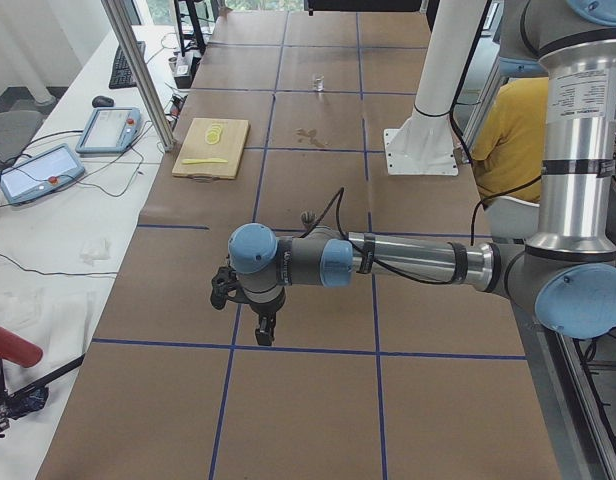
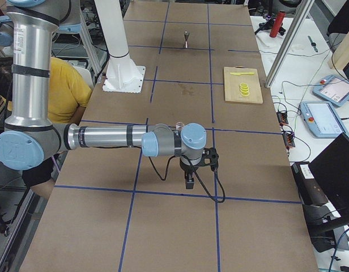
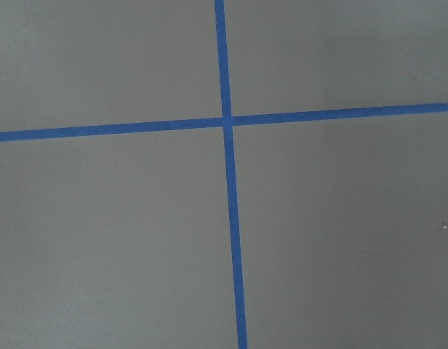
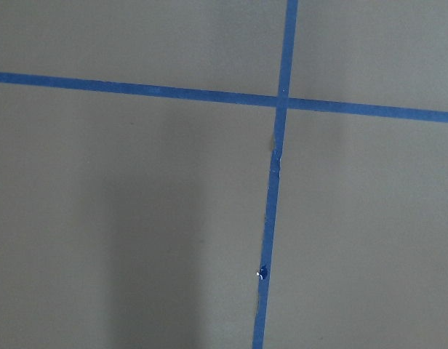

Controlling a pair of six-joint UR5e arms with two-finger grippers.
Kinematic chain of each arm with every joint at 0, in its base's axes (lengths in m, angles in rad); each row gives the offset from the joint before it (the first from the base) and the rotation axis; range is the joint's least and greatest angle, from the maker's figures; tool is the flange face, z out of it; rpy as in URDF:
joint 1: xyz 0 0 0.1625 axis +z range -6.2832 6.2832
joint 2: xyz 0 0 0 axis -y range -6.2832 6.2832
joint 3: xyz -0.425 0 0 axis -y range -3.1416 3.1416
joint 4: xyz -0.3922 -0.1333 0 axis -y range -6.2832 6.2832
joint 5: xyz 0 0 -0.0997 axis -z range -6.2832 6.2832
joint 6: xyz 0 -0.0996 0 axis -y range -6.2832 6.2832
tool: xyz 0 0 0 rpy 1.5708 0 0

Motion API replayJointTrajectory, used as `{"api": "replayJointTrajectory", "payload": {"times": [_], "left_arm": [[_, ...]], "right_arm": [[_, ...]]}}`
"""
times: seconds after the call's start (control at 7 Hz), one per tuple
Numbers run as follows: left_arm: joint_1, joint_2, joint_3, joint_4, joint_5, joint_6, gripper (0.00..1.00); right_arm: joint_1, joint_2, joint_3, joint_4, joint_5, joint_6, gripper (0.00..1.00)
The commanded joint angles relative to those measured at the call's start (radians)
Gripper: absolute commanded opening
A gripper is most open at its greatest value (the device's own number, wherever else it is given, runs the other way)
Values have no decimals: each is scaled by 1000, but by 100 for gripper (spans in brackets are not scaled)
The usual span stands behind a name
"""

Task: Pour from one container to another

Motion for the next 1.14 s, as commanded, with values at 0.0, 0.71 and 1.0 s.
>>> {"api": "replayJointTrajectory", "payload": {"times": [0.0,0.71,1.0], "left_arm": [[0,0,-2,0,-11,-3,100],[0,-3,-19,-5,-14,-3,100],[0,-3,-17,-5,-12,-3,100]], "right_arm": [[0,1,4,0,-1,1,100],[0,16,1,0,0,13,100],[0,16,10,2,5,7,100]]}}
